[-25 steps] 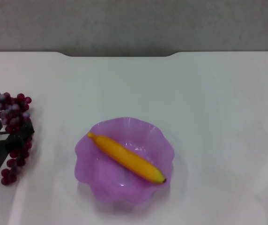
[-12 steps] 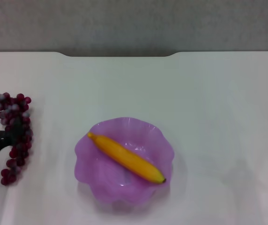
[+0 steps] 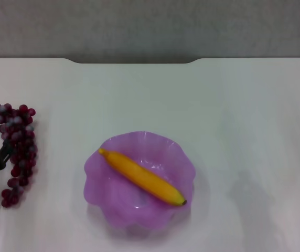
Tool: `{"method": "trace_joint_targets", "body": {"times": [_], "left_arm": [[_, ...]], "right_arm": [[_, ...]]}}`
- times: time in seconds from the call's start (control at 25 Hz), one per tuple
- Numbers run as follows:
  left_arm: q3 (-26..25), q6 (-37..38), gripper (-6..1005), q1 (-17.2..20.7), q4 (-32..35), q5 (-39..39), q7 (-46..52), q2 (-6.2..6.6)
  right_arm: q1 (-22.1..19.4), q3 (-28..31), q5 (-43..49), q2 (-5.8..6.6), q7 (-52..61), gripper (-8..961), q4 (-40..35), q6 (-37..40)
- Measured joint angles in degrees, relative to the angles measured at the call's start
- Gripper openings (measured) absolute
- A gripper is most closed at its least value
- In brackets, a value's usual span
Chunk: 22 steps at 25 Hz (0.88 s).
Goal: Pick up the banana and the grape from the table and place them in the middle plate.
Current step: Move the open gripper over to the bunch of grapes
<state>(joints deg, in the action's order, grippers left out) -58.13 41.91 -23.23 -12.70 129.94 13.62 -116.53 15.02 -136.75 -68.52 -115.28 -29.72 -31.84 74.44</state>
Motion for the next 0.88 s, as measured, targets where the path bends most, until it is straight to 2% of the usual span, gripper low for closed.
{"method": "trace_joint_targets", "body": {"times": [0.28, 0.88], "left_arm": [[4.74, 0.0, 895, -0.74, -0.65, 0.23, 2.3, -0.12], [5.84, -2.99, 895, -1.29, 0.06, 0.22, 2.2, -0.19]], "right_arm": [[0.55, -0.57, -0.43, -0.04, -0.03, -2, 0.34, -1.48], [2.2, -1.65, -0.1, -0.12, -0.08, -2, -0.07, -3.26]]}}
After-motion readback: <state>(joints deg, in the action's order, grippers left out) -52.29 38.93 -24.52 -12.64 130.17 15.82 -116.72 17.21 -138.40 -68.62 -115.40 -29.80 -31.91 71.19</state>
